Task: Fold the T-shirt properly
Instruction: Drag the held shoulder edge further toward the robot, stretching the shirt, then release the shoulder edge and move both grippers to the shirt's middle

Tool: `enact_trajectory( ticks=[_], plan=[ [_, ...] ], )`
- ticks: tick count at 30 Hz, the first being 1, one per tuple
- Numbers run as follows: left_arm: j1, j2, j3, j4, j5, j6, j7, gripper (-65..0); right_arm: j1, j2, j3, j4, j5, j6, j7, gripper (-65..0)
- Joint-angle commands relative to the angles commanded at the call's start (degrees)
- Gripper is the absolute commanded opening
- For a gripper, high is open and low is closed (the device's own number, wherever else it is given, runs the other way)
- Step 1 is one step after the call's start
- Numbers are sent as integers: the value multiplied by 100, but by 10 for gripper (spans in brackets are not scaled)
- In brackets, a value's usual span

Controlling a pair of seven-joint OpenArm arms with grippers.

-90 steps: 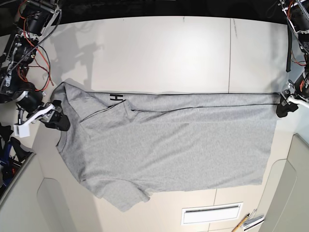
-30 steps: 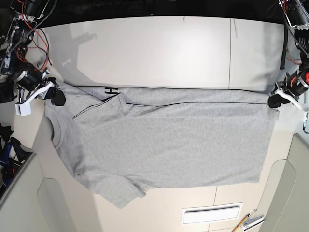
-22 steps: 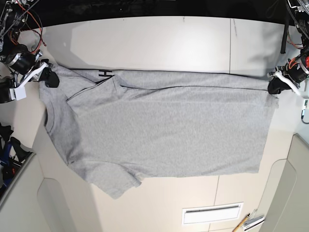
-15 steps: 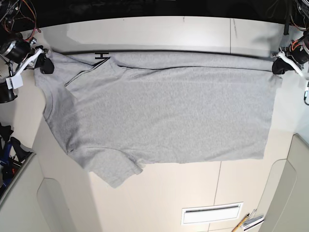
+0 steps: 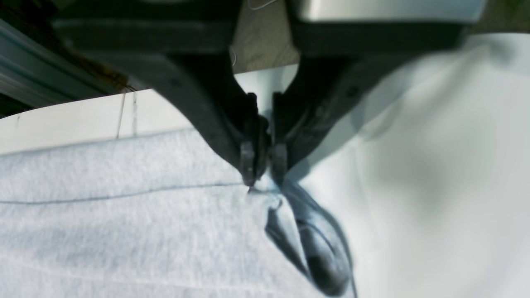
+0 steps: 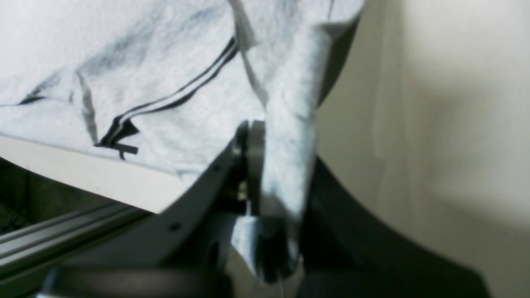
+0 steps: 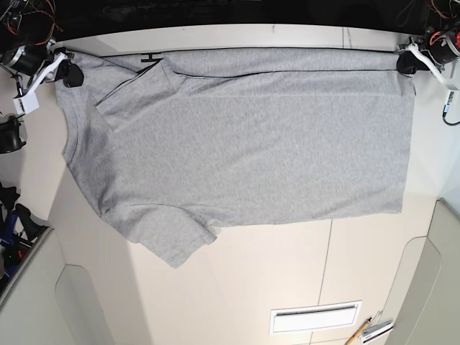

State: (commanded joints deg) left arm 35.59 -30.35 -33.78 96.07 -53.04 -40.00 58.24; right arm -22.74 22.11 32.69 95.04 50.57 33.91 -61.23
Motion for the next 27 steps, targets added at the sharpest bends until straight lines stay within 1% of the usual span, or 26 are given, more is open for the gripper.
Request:
enact_trajectory(
  ticks=[4, 11, 16, 17, 19, 20, 21, 22, 23, 25, 27],
  plan=[
    [98, 2, 0, 0, -111, 0, 229, -650, 0, 0, 0, 0, 0, -2, -203, -650],
    [92, 0, 0, -2, -120, 0, 243, -650, -280, 9, 0, 0, 11, 0, -140, -650],
    [92, 0, 0, -2, -116, 0, 245, -650, -282, 4, -2, 0, -87, -2, -85, -650],
    [92, 0, 0, -2, -116, 0, 245, -607, -282, 4, -2, 0, -114, -4, -46, -650],
    [92, 0, 0, -2, -116, 0, 245, -490, -280, 9, -2, 0, -153, -4, 57, -438],
    [94, 0, 0, -2, -114, 0, 245, -430, -280, 7, -2, 0, -153, -4, 111, -353],
    [92, 0, 0, -2, -114, 0, 245, -373, -264, 7, 0, 0, -153, -4, 129, -296],
    [92, 0, 0, -2, -118, 0, 245, -329, -258, 9, 4, 0, -153, -4, 129, -280],
    [92, -2, 0, -2, -118, 0, 245, -307, -234, 7, 37, 0, -153, -4, 127, -281],
    [90, -9, -90, -2, -133, 0, 245, -304, -168, 7, 214, 11, -146, -7, 125, -281],
    [72, -13, -442, -2, -313, 0, 243, -304, -35, 9, 542, 28, -68, -4, 122, -281]
  ],
)
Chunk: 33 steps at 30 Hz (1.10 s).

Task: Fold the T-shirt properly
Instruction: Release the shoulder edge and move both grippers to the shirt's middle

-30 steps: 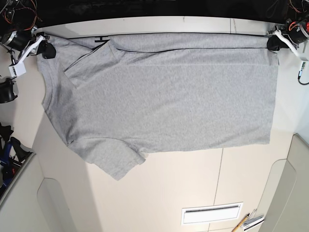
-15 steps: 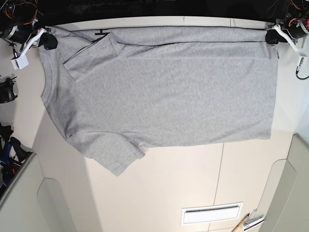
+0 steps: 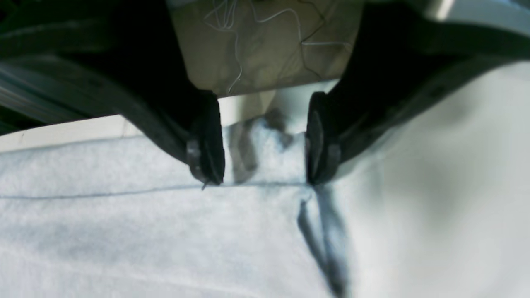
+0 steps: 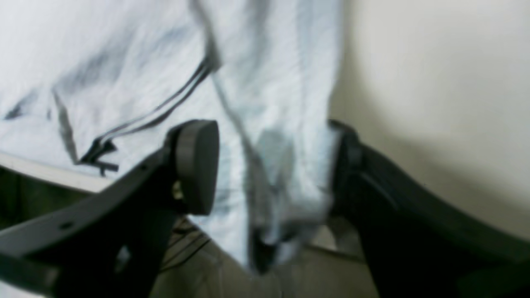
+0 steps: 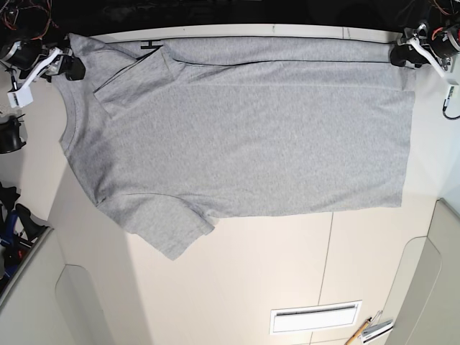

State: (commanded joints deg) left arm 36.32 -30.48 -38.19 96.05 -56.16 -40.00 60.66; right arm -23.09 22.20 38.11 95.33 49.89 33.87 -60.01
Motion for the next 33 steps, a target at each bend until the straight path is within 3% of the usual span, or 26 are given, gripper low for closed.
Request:
enact_trajectory(
  ticks=[3, 6, 12, 15, 19, 24, 33],
  plan=[
    [0, -4, -802, 0, -291, 0, 0, -304, 284, 9, 498, 46, 164, 0, 0, -281],
    [-17, -22, -1329, 0, -643, 0, 0, -304, 671, 133, 573, 46, 149, 0, 76, -281],
    [-409, -210, -1357, 0, -699, 0, -107, -303, 1663, 190, 470, -66, -448, -109, 831, -281],
    [-754, -210, -1331, -2, -601, 0, -273, -213, 2214, 190, 345, -411, -739, -133, 1126, -281],
    [-1099, -210, -1010, -20, -232, 0, -544, -207, 3104, 192, -15, -1349, -994, -131, 1276, -281],
    [-1565, -210, -177, -229, 487, 0, -1021, -207, 4037, 190, -841, -2868, -1729, -129, 2079, -281],
    [-3526, -404, 713, -2581, 1069, 0, -1480, -207, 4739, 146, -1749, -4804, -2653, -205, 3311, -281]
  ],
)
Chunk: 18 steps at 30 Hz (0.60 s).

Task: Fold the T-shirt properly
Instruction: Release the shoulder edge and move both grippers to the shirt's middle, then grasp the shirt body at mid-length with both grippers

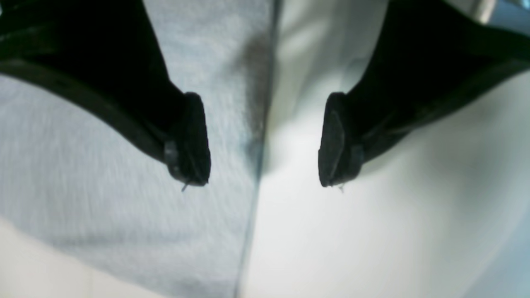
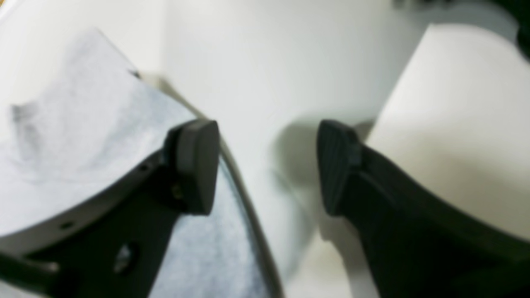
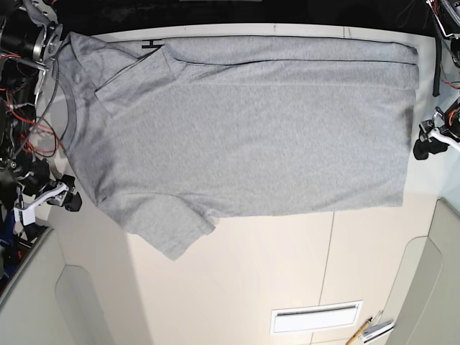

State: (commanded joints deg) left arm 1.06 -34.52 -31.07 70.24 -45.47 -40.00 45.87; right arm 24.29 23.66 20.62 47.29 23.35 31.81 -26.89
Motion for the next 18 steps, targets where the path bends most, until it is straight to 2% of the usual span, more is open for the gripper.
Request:
enact_trajectory(
  ticks=[4, 9, 14, 18],
  plan=[
    [-920, -201, 372, -1252, 35, 0, -168, -207, -4, -4, 0, -330, -46, -9, 57, -281],
    [-1633, -199, 1012, -2251, 59, 0, -369, -207, -4, -7, 0, -339, -39, -4, 55, -281],
    [-1954, -140, 1493, -2583, 55, 0, -452, -207, -7, -177, -2, -339, -42, 13, 13, -281],
    [-2046, 85, 1585, -2583, 61, 0, -452, -207, -7, -422, -2, -339, -42, 94, -9, -281]
  ],
)
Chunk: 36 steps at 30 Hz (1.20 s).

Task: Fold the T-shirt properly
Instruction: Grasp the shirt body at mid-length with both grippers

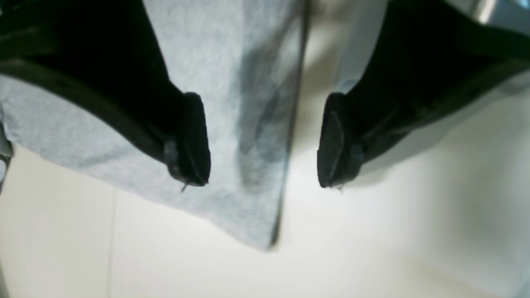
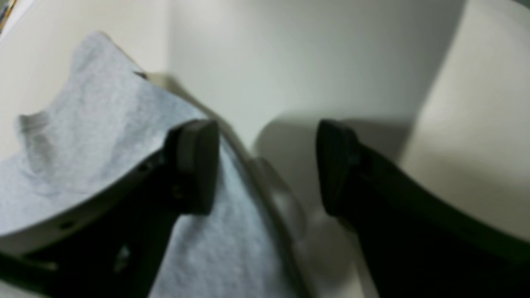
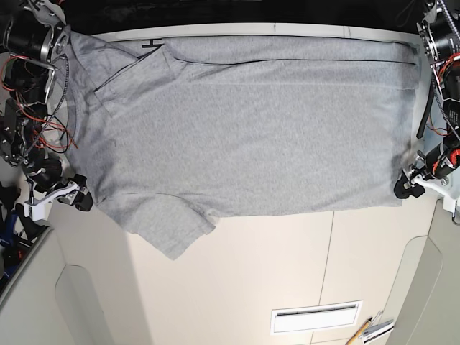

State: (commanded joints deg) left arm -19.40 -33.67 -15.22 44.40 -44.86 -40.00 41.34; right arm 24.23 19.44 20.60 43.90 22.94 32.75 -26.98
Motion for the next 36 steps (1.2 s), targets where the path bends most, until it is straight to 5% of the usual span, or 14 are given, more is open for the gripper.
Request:
enact_trajectory(
  ticks=[17, 18, 20, 22, 24, 28, 36],
  plan=[
    [-76, 382, 0, 0, 146, 0, 26, -208, 2, -437, -28, 13, 149, 114, -295, -284],
    [-79, 380, 0, 0, 146, 0, 26, -208, 2, -437, -44, 13, 144, 114, -310, -293],
    [-79, 382, 0, 0, 146, 0, 35, -223, 4, -433, -50, 13, 144, 114, -411, -414],
    [-79, 380, 0, 0, 146, 0, 70, -288, 2, -420, -48, 13, 146, 111, -503, -569],
    [-79, 380, 0, 0, 146, 0, 98, -388, 4, -417, -48, 13, 146, 111, -501, -650],
    [-79, 380, 0, 0, 146, 0, 136, -650, 4, -400, -48, 13, 149, 111, -518, -650],
    [-295, 345, -2, 20, 24, 0, 479, -650, 4, -402, -48, 533, 426, 114, -914, -650]
  ],
)
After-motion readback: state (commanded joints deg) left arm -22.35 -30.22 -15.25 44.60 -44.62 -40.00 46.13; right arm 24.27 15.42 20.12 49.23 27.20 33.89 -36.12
